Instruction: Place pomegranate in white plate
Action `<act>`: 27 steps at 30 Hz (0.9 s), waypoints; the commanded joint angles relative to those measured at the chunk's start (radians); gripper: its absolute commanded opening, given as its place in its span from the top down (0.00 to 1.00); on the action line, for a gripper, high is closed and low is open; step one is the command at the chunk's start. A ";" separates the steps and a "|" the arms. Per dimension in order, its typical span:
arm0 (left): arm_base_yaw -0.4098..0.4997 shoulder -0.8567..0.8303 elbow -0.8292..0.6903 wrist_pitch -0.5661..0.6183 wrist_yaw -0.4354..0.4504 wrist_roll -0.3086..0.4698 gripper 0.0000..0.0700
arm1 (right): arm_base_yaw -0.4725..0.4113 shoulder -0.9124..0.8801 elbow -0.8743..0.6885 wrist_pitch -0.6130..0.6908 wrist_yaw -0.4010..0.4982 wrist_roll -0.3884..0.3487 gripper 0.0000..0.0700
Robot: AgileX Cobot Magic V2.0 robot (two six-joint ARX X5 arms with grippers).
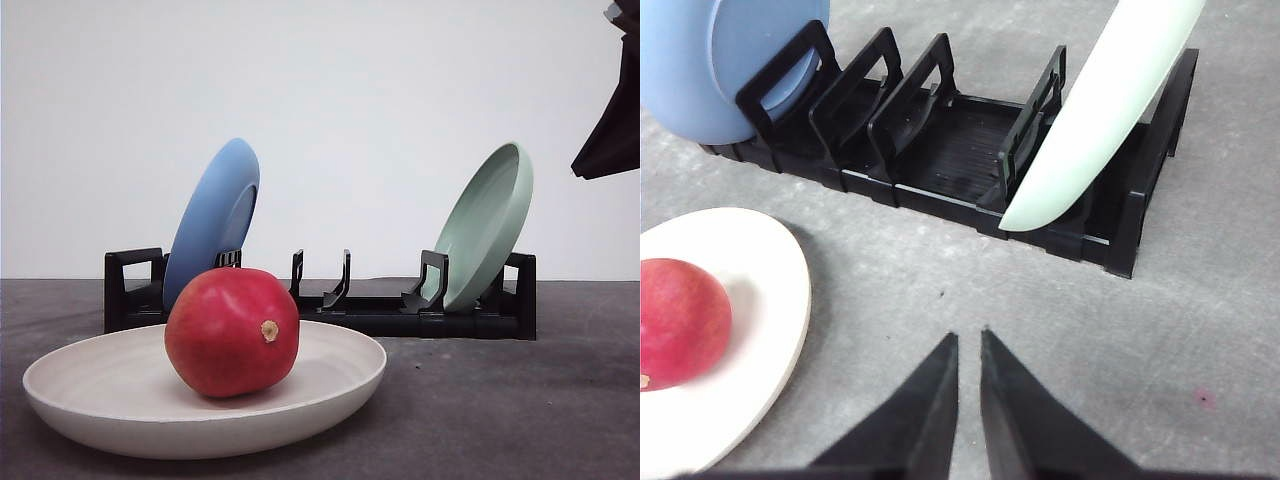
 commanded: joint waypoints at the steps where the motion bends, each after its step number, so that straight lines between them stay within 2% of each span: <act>1: 0.000 0.000 -0.011 -0.002 -0.001 0.007 0.98 | 0.003 0.003 0.003 0.011 0.000 -0.004 0.95; 7: 0.000 0.000 -0.011 -0.002 -0.001 0.007 0.98 | 0.003 0.000 0.003 0.009 0.001 -0.009 0.95; 10: 0.000 0.000 -0.011 -0.002 -0.001 0.007 0.98 | -0.002 -0.032 0.001 -0.009 0.030 -0.094 0.95; 12: 0.000 0.000 -0.011 -0.002 -0.001 0.007 0.98 | -0.006 -0.072 -0.017 -0.009 0.064 -0.125 0.95; 16: 0.000 0.000 -0.011 -0.002 -0.001 0.007 0.98 | -0.033 -0.211 -0.115 0.007 0.204 -0.137 0.95; 18: 0.000 0.000 -0.011 -0.002 -0.001 0.007 0.98 | -0.056 -0.292 -0.176 0.014 0.239 -0.132 0.95; 27: 0.000 0.000 -0.011 -0.002 -0.001 0.007 0.98 | -0.190 -0.649 -0.394 0.026 0.249 -0.126 0.95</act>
